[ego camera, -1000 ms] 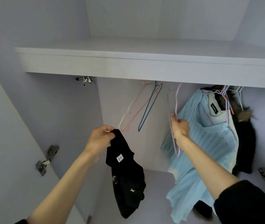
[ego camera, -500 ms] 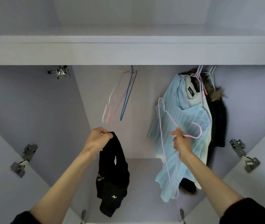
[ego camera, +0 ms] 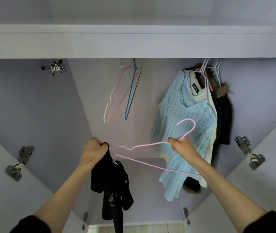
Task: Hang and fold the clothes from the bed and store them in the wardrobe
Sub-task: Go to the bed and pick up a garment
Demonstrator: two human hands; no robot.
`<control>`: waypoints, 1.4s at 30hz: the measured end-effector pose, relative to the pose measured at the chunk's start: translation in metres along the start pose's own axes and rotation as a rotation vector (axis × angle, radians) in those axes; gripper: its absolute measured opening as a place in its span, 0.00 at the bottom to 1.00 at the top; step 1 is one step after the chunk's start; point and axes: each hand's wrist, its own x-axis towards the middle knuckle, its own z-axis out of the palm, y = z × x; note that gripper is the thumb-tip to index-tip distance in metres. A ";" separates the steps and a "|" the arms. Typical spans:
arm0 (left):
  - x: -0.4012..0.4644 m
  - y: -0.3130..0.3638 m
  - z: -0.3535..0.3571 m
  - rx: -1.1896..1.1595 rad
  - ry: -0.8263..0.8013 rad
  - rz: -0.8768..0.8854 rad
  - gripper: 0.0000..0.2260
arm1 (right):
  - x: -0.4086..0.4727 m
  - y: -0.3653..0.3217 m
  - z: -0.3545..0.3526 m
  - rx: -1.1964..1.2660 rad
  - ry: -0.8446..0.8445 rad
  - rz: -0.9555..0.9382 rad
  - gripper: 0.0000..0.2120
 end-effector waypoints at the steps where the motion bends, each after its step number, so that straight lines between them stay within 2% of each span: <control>1: 0.000 0.001 0.001 0.014 -0.001 0.021 0.08 | -0.001 -0.003 0.002 -0.004 -0.002 -0.011 0.23; 10: 0.008 0.000 -0.018 0.081 0.133 0.037 0.06 | 0.000 -0.017 -0.009 0.002 0.009 -0.052 0.23; 16: -0.005 0.015 -0.007 0.137 0.091 0.109 0.05 | -0.011 -0.028 0.012 -0.030 -0.017 -0.099 0.22; 19: -0.019 0.036 0.004 0.160 0.028 0.203 0.05 | -0.019 -0.039 0.039 -0.097 -0.018 -0.172 0.24; 22: -0.033 0.058 0.008 0.053 -0.064 0.294 0.05 | -0.030 -0.050 0.063 -0.140 -0.028 -0.270 0.27; 26: -0.043 0.070 -0.001 0.003 -0.216 0.446 0.05 | -0.028 -0.057 0.068 0.048 0.042 -0.218 0.27; 28: -0.044 0.068 -0.007 0.128 -0.197 0.588 0.08 | -0.027 -0.059 0.061 0.146 0.060 -0.199 0.25; 30: -0.042 0.068 -0.009 0.264 -0.109 0.757 0.08 | -0.029 -0.061 0.057 0.198 0.048 -0.206 0.24; 33: -0.040 0.073 -0.009 0.241 -0.120 0.843 0.06 | -0.030 -0.066 0.054 0.242 0.037 -0.217 0.23; 36: -0.039 0.073 -0.008 0.154 -0.115 0.825 0.05 | -0.030 -0.068 0.044 0.239 0.005 -0.315 0.18; 39: -0.036 0.068 -0.008 0.142 -0.071 0.837 0.04 | -0.032 -0.058 0.032 0.107 0.176 -0.555 0.09; 41: -0.033 0.068 -0.011 0.128 -0.022 0.854 0.04 | -0.035 -0.045 0.030 -0.022 0.267 -0.740 0.10; 42: -0.031 0.070 -0.013 0.113 0.007 0.865 0.03 | -0.037 -0.035 0.032 -0.106 0.226 -0.785 0.11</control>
